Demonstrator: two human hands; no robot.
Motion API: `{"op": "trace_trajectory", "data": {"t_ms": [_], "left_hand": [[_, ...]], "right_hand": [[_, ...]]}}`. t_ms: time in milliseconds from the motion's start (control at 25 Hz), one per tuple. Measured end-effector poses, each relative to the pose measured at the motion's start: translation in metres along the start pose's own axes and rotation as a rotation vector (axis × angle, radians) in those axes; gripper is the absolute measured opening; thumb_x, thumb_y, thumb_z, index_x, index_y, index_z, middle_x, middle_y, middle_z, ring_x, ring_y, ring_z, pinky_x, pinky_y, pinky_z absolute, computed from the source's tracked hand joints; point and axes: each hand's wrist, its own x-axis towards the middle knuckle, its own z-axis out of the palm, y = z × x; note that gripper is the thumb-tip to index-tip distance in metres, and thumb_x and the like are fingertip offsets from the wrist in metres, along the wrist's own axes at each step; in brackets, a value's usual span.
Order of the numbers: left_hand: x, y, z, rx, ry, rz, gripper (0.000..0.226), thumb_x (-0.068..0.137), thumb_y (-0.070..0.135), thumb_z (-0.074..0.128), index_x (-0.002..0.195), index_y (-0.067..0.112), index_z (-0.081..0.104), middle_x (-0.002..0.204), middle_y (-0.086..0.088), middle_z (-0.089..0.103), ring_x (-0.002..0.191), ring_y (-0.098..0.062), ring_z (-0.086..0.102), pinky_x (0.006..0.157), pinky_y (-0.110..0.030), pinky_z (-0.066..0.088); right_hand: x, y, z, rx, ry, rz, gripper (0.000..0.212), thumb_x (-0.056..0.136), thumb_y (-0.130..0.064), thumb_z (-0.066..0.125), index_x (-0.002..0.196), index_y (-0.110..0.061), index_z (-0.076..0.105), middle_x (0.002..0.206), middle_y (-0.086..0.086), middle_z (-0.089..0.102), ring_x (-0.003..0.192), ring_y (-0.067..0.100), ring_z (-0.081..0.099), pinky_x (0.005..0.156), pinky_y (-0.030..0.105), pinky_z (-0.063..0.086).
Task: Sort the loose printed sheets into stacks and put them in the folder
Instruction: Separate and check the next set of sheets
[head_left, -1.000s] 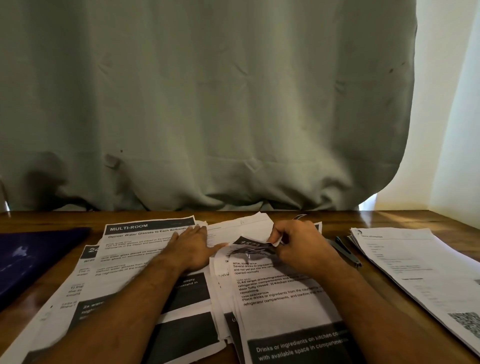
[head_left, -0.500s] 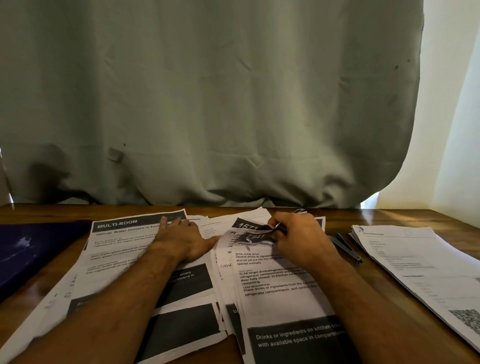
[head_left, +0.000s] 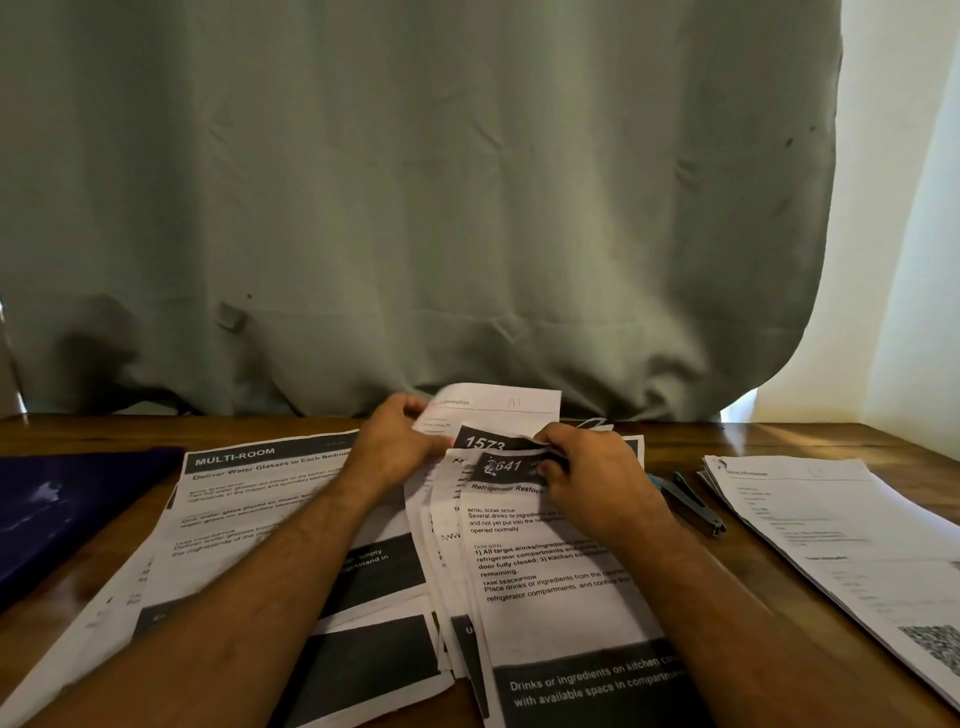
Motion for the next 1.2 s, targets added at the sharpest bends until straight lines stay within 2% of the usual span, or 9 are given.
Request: {"op": "trace_trajectory", "data": {"t_ms": [120,240,320,520,760,880,1000,1120,1200], "left_hand": [[-0.006,0.007,0.0,-0.405,0.071,-0.092,0.057,0.081,0.007,0.079,0.131,0.014,0.052,0.105,0.002,0.069,0.074,-0.01,0.07,0.055,-0.025,0.055],[-0.015,0.007,0.003,-0.626,-0.037,-0.159,0.029,0.092,0.01,0.068,0.121,0.008,0.064,0.09,-0.003,0.079,0.073,-0.018,0.077,0.053,-0.029,0.059],[-0.018,0.007,0.006,-0.62,-0.062,-0.144,0.022,0.098,0.018,0.061,0.119,0.013,0.066,0.093,-0.002,0.079,0.079,-0.019,0.077,0.06,-0.033,0.061],[-0.019,0.025,0.002,-0.463,0.157,0.101,0.012,0.102,0.028,0.055,0.111,0.027,0.062,0.097,0.005,0.074,0.072,0.002,0.072,0.05,-0.014,0.053],[-0.029,0.063,-0.01,-0.359,0.38,0.407,0.01,0.101,0.031,0.053,0.109,0.025,0.058,0.096,0.012,0.068,0.082,-0.003,0.069,0.057,-0.012,0.054],[-0.035,0.08,-0.017,-0.293,0.477,0.524,0.01,0.101,0.031,0.054,0.106,0.022,0.058,0.091,0.014,0.066,0.077,0.003,0.066,0.057,-0.011,0.053],[-0.041,0.103,-0.03,-0.283,0.516,0.619,0.017,0.101,0.034,0.053,0.107,0.018,0.057,0.092,0.013,0.066,0.081,-0.002,0.068,0.06,-0.013,0.055],[-0.046,0.13,-0.045,-0.327,0.566,0.683,0.015,0.102,0.032,0.053,0.106,0.019,0.057,0.093,0.013,0.066,0.085,-0.002,0.069,0.062,-0.015,0.056],[-0.049,0.144,-0.054,-0.366,0.609,0.698,0.008,0.103,0.029,0.055,0.105,0.021,0.055,0.091,0.014,0.066,0.084,0.003,0.069,0.06,-0.012,0.054]], "right_hand": [[0.0,-0.002,0.002,0.004,0.029,-0.007,0.031,0.097,-0.023,0.055,0.128,-0.025,0.056,0.116,0.0,0.068,0.094,0.014,0.061,0.089,0.032,0.052],[0.002,-0.004,0.006,0.0,0.051,0.0,0.029,0.097,-0.024,0.056,0.126,-0.025,0.056,0.115,-0.001,0.067,0.096,0.014,0.061,0.092,0.034,0.053],[0.003,-0.006,0.008,0.005,0.054,0.007,0.029,0.096,-0.024,0.056,0.125,-0.026,0.056,0.116,-0.001,0.067,0.1,0.016,0.062,0.094,0.037,0.054],[0.006,-0.007,0.015,-0.034,0.053,0.021,0.031,0.09,-0.025,0.064,0.121,-0.027,0.059,0.115,-0.002,0.066,0.1,0.016,0.061,0.092,0.036,0.053],[0.007,-0.003,0.018,-0.049,0.028,0.103,0.05,0.083,-0.025,0.073,0.128,-0.031,0.054,0.12,-0.004,0.066,0.103,0.016,0.063,0.093,0.037,0.052],[0.006,-0.001,0.016,-0.042,0.026,0.124,0.046,0.084,-0.025,0.071,0.127,-0.031,0.055,0.121,-0.003,0.065,0.103,0.015,0.063,0.093,0.036,0.054],[0.003,-0.003,0.013,-0.064,0.033,0.129,0.044,0.084,-0.027,0.071,0.125,-0.032,0.055,0.119,-0.004,0.065,0.099,0.014,0.063,0.091,0.036,0.055],[0.001,-0.005,0.014,-0.009,0.021,0.142,0.08,0.085,-0.03,0.071,0.149,-0.034,0.023,0.121,-0.004,0.065,0.103,0.014,0.064,0.093,0.038,0.053],[0.0,-0.007,0.013,0.123,0.039,0.141,0.092,0.087,-0.029,0.069,0.151,-0.039,0.004,0.115,-0.006,0.067,0.096,0.012,0.066,0.089,0.037,0.055]]}}
